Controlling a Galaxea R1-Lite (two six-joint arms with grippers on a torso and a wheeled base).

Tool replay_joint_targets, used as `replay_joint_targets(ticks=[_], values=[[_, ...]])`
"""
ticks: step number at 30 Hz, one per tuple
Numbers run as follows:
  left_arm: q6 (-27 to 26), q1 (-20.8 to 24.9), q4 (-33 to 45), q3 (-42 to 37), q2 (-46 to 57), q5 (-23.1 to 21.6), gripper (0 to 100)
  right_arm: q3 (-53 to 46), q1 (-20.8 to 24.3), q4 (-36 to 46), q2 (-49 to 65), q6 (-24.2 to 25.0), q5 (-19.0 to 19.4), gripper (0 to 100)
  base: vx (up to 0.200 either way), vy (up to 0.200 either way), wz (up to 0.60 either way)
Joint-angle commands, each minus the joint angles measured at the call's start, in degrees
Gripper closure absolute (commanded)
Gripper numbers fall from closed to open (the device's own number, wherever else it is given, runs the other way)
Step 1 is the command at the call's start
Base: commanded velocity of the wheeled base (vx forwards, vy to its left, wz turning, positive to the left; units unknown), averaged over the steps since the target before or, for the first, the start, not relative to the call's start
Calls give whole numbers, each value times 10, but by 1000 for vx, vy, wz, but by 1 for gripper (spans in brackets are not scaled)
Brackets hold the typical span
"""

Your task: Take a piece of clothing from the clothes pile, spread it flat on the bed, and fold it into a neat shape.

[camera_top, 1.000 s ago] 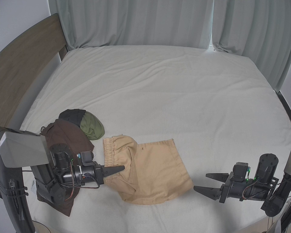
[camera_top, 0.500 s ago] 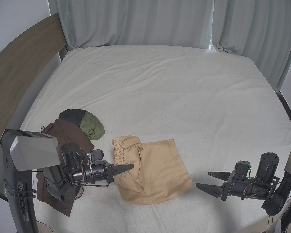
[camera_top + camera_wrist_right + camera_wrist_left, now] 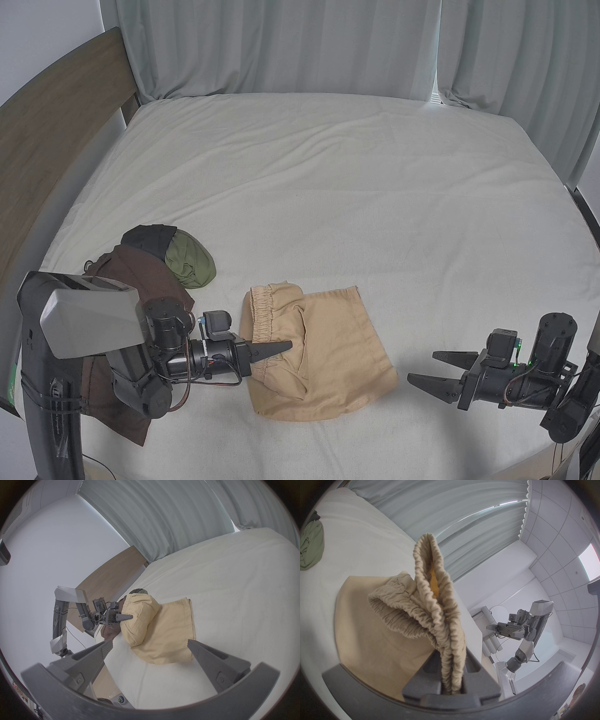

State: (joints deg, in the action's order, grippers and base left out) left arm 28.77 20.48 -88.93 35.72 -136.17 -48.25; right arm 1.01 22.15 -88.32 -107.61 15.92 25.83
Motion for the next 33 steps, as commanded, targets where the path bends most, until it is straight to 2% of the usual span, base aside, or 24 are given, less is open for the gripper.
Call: replay_joint_targets(ticks=[1, 14, 15, 33], values=[[1, 7, 0, 10, -19, 2, 100, -3, -2, 0, -1, 0, 0, 0, 0, 0, 0], [1, 16, 0, 39, -40, 5, 100, 3, -4, 0, -1, 0, 0, 0, 0, 0, 0], [1, 16, 0, 40, -40, 5, 0, 3, -4, 0, -1, 0, 1, 0, 0, 0, 0], [-4, 8, -1, 25, -39, 15, 0, 2, -4, 0, -1, -2, 1, 0, 0, 0, 0]])
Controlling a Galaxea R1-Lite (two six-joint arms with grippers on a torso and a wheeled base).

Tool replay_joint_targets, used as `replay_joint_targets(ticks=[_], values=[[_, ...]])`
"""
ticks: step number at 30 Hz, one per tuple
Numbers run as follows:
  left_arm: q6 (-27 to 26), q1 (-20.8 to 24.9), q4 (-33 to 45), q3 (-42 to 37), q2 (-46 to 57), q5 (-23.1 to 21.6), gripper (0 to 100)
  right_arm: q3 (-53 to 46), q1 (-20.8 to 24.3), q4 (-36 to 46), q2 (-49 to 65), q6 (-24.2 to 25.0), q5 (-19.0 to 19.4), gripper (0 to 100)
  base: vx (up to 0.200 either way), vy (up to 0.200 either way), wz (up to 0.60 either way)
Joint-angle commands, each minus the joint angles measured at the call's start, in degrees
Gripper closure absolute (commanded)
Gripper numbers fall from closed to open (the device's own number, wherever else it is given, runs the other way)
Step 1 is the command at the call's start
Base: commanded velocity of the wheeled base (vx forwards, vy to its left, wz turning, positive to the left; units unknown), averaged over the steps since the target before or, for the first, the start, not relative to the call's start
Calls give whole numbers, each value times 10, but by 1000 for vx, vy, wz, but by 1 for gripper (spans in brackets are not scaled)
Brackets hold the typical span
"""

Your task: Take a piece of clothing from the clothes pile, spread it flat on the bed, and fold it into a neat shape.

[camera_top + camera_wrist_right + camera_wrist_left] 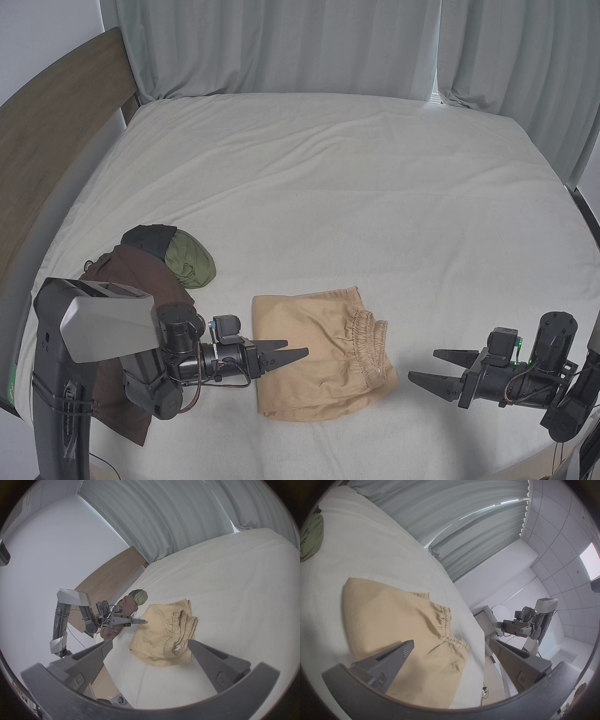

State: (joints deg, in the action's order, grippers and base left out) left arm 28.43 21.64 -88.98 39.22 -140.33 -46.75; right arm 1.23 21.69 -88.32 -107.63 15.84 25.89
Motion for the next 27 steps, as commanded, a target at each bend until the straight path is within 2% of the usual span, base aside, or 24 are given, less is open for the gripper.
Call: replay_joint_targets(ticks=[1, 10, 20, 27], values=[[0, -4, -1, -10, 2, 0, 0, 0, 0, 0, 0, -1, 0, 0, 0, 0, 0], [-61, -34, -1, -63, 40, 2, 0, -2, 3, 0, -6, -3, 0, 0, 0, 0, 0], [-105, -58, 0, -118, 95, 2, 0, -4, 5, 0, -7, -3, 0, 0, 0, 0, 0], [-131, -99, 0, -150, 168, 2, 0, -4, 7, 0, -6, -3, 0, 0, 0, 0, 0]])
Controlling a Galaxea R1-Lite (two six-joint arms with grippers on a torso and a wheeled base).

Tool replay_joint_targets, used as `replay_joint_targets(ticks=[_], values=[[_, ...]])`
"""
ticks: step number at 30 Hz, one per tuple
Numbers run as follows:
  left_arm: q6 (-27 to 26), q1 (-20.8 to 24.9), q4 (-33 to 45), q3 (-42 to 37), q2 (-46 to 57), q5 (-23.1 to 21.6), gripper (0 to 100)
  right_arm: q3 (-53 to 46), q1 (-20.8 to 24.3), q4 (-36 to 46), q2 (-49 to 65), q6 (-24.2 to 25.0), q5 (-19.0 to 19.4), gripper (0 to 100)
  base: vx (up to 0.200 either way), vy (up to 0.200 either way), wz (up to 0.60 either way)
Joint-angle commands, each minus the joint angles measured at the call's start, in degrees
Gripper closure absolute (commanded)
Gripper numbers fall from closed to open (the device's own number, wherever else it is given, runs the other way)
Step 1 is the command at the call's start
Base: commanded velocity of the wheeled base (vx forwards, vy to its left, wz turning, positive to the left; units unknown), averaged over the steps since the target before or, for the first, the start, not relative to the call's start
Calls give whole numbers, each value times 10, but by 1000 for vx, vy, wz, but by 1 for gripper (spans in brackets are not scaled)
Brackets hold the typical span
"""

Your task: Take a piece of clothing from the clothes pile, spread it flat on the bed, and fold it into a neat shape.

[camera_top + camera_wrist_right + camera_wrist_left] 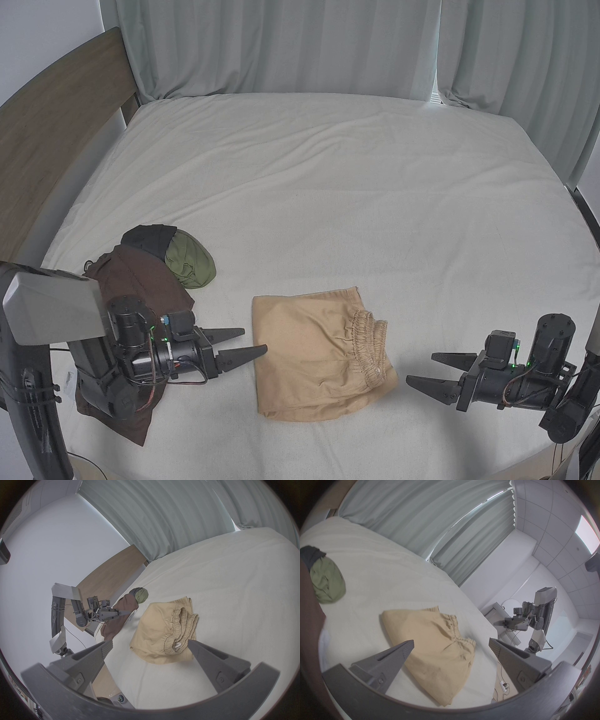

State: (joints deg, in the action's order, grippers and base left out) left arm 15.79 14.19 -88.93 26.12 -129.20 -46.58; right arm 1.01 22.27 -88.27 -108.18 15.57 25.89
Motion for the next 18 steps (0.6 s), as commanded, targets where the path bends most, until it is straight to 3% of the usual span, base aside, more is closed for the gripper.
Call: replay_joint_targets(ticks=[1, 12, 18], values=[[-5, -30, 0, -25, 72, 0, 0, -2, 1, 0, 0, 0, 0, 0, 0, 0, 0], [-6, -99, 0, -73, 151, -18, 0, -2, 6, 0, -1, -1, -1, 0, 0, 0, 0], [-52, -130, 1, -100, 180, -50, 0, -2, 13, 0, -3, -1, -1, 0, 0, 0, 0]])
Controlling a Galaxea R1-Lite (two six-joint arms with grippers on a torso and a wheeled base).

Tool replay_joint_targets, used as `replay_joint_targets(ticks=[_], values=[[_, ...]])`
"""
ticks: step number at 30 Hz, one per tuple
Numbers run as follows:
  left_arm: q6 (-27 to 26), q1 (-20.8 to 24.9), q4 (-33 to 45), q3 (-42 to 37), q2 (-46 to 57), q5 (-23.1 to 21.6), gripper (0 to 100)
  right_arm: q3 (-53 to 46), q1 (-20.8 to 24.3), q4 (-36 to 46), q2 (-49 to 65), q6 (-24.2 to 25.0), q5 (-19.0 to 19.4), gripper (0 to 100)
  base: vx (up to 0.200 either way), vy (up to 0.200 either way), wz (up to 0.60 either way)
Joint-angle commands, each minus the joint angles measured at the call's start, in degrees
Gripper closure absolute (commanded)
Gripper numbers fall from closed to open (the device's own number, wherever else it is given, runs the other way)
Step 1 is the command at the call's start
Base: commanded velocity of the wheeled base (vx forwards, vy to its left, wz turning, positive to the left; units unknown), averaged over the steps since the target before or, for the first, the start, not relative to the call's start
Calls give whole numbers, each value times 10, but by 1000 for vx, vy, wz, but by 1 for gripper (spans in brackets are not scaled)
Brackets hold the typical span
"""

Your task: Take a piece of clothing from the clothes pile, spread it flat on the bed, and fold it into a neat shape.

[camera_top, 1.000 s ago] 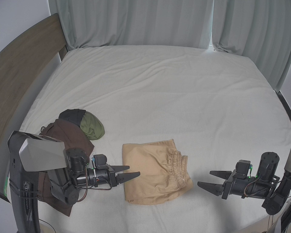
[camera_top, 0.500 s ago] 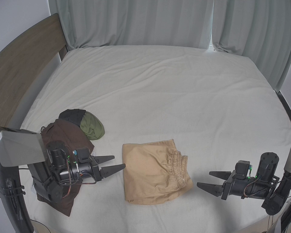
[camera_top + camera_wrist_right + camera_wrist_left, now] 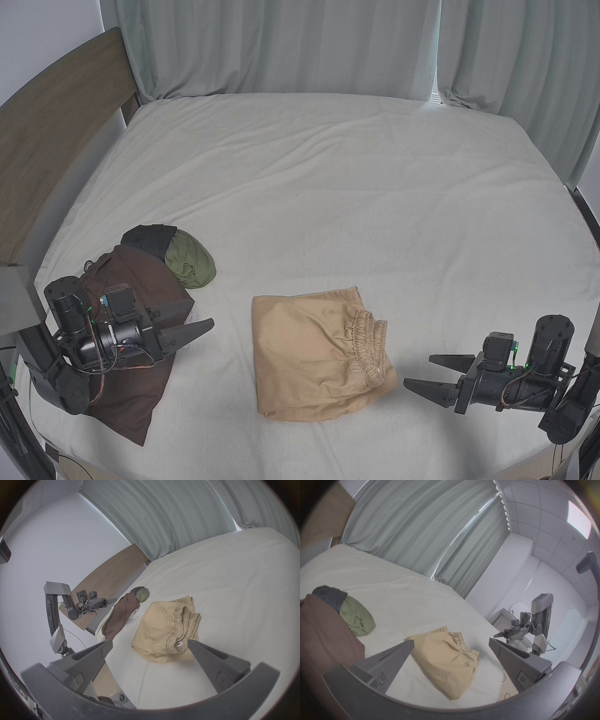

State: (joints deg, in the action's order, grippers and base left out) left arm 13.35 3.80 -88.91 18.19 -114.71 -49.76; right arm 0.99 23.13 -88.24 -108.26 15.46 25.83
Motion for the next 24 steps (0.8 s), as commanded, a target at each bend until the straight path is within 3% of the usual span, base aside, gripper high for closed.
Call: replay_joint_targets(ticks=[1, 11, 12, 14, 19, 24], values=[[-35, -34, 0, -25, 36, -22, 0, -3, 4, 0, -2, 0, 0, 0, 0, 0, 0], [-136, -85, 0, -27, 6, -46, 0, -3, 2, -1, -14, 0, 0, 0, 0, 0, 0], [-181, -91, 0, -24, -11, -46, 0, -3, 2, -1, -19, 0, 0, 0, 0, 0, 0], [-215, -102, 4, -22, -21, -48, 0, -3, 2, -1, -25, 0, 0, 0, 0, 0, 0], [-227, -104, 1, -21, -10, -85, 0, -3, -2, -1, -46, 0, 0, 0, 0, 0, 0], [-245, -104, 2, -21, 8, -89, 0, -1, -4, -2, -70, -1, 0, 0, 0, 0, 0]])
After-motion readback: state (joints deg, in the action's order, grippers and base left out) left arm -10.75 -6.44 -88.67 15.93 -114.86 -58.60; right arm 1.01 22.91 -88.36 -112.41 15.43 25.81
